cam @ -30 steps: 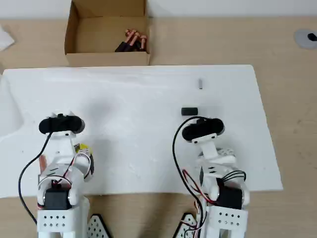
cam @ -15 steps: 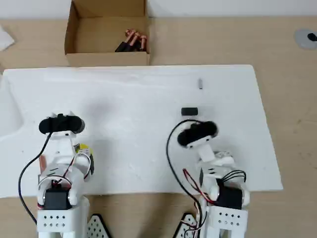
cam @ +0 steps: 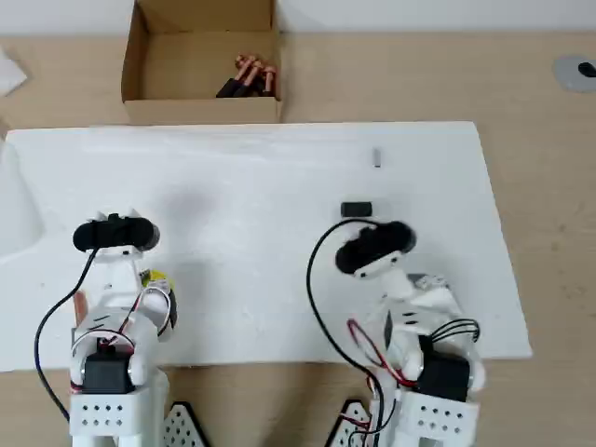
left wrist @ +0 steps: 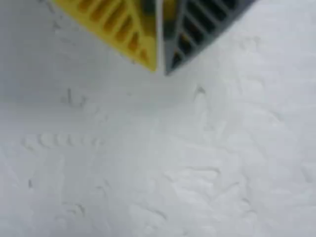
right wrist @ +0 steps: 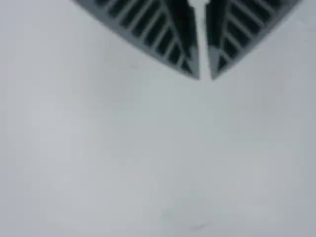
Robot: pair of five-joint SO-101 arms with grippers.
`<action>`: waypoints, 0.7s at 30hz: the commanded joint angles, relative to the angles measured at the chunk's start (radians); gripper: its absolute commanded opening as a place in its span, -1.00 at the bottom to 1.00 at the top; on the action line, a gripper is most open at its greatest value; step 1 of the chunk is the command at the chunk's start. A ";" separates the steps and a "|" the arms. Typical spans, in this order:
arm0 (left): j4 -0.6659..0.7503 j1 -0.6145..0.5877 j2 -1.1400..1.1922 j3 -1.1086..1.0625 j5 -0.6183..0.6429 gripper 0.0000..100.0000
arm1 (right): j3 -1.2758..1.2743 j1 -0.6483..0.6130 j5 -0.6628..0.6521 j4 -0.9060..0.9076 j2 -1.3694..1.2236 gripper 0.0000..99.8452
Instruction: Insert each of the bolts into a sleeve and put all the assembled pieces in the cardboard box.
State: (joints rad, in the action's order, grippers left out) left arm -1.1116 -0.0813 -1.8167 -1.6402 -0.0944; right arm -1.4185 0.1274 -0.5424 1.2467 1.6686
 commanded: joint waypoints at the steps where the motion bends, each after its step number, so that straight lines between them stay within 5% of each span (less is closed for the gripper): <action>1: 0.014 0.009 -0.007 0.005 -0.003 -0.99 | 0.297 0.022 -0.009 0.008 -0.239 -0.91; 6: 0.083 -0.012 -0.005 0.066 -0.127 -0.94 | 0.776 0.019 0.012 0.158 -0.710 -0.85; 11: 0.018 -0.121 0.090 0.284 -0.115 -0.84 | 1.135 0.012 0.038 0.256 -1.001 -0.85; 17: -0.092 -0.196 0.624 0.601 -0.114 -0.83 | 1.201 0.012 0.037 0.269 -1.055 -0.85; 21: -0.305 -0.276 1.095 0.945 -0.066 -0.83 | 1.167 0.012 0.035 0.281 -1.058 -0.85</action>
State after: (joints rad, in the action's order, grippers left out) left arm -1.2866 -0.3007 -1.0848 -0.9851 -0.1956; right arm -0.2708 0.1350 -0.5178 1.5167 0.6160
